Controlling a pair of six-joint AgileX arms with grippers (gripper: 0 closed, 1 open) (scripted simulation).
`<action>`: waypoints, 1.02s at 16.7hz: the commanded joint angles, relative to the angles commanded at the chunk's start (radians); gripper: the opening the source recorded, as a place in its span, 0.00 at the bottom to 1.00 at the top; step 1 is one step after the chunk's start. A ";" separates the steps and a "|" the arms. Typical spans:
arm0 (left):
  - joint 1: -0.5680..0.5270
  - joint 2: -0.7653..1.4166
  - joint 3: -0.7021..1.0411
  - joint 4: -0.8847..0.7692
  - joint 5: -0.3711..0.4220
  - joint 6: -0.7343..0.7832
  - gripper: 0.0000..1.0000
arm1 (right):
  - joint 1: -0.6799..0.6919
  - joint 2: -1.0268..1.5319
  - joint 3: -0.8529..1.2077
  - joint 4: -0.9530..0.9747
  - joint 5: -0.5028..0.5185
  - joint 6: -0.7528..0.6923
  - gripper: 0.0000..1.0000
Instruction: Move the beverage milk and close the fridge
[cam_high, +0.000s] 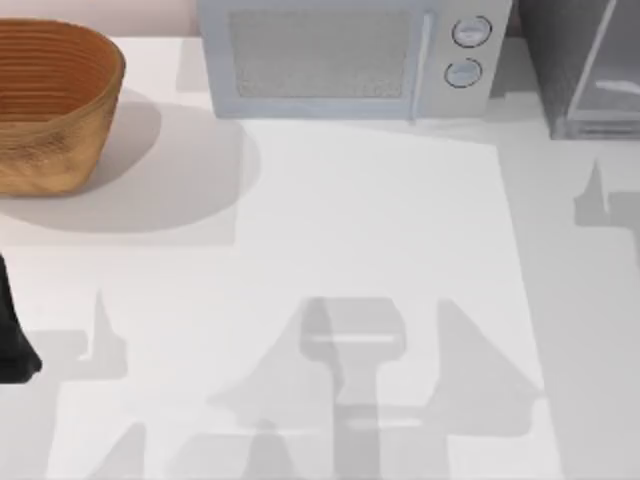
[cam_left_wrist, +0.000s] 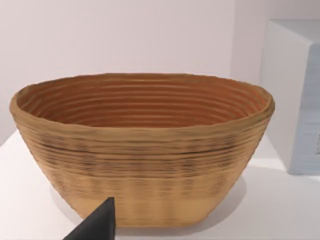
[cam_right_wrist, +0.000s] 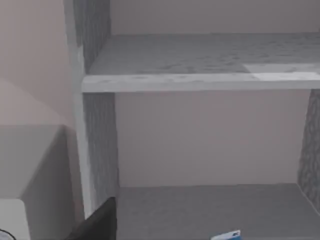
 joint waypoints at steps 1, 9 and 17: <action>0.000 0.000 0.000 0.000 0.000 0.000 1.00 | 0.008 -0.112 -0.061 -0.041 0.010 -0.003 1.00; 0.000 0.000 0.000 0.000 0.000 0.000 1.00 | 0.092 -0.814 -0.488 -0.312 0.062 -0.022 1.00; 0.000 0.000 0.000 0.000 0.000 0.000 1.00 | 0.118 -0.938 -0.592 -0.371 0.069 -0.021 1.00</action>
